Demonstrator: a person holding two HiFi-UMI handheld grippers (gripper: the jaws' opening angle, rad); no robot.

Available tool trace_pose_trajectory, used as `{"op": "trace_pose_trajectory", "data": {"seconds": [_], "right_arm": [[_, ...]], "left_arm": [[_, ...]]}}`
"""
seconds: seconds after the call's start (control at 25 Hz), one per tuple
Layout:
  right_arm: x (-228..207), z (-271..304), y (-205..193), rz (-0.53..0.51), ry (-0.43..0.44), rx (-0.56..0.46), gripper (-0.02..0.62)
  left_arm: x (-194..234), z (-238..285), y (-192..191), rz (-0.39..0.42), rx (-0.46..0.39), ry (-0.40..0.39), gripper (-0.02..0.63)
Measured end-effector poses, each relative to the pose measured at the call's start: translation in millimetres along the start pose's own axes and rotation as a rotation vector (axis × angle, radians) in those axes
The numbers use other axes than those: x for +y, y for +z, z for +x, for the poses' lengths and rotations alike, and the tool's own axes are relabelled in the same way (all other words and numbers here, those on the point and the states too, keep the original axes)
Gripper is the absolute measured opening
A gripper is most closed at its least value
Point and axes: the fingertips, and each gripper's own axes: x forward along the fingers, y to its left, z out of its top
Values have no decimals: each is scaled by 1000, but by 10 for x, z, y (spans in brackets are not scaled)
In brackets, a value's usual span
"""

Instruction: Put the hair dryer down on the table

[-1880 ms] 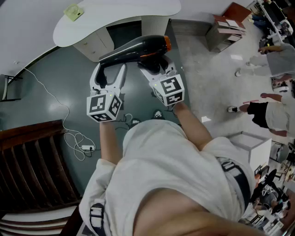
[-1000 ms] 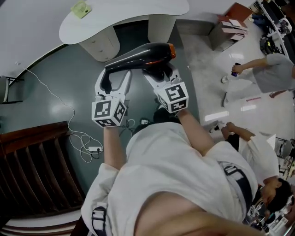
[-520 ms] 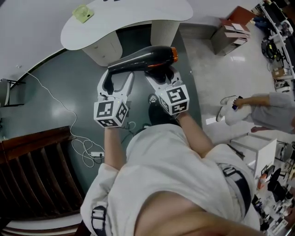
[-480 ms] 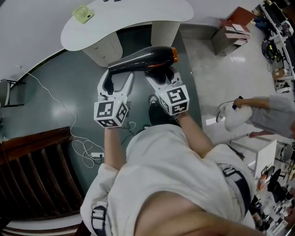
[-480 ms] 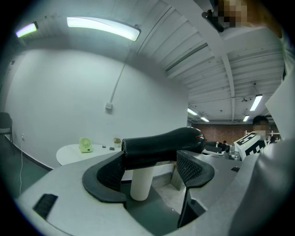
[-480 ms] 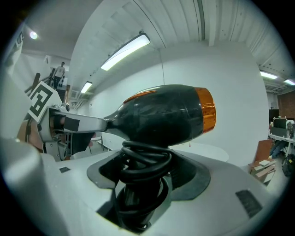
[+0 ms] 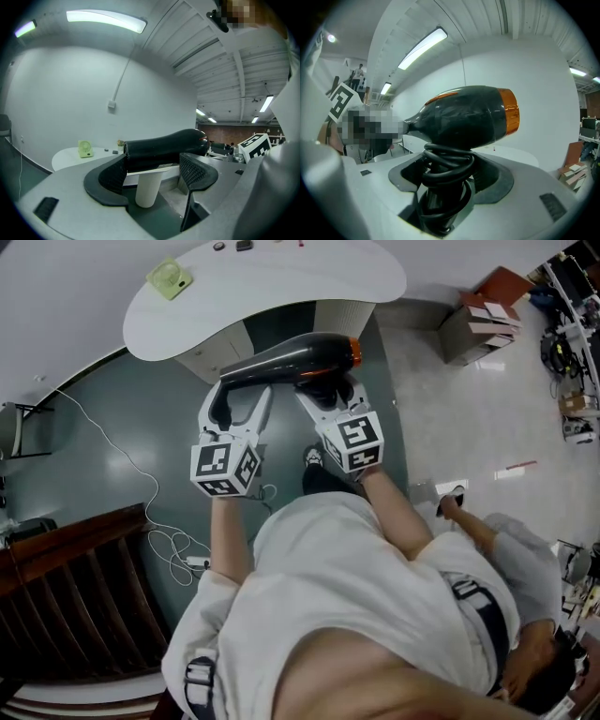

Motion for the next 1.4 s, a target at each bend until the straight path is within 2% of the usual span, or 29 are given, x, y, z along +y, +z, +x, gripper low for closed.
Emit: {"op": "trace_pose_trajectory", "data": {"seconds": [0.6, 1.04, 1.4], "right_arm": [[-814, 680, 19, 33, 65, 15, 285], [-939, 964, -20, 48, 123, 22, 285], [-1086, 1209, -4, 45, 117, 37, 285]], "left_arm": [[151, 1007, 63, -4, 36, 62, 365], [291, 1217, 49, 4, 51, 116, 365], [447, 1481, 52, -7, 51, 102, 365]]}}
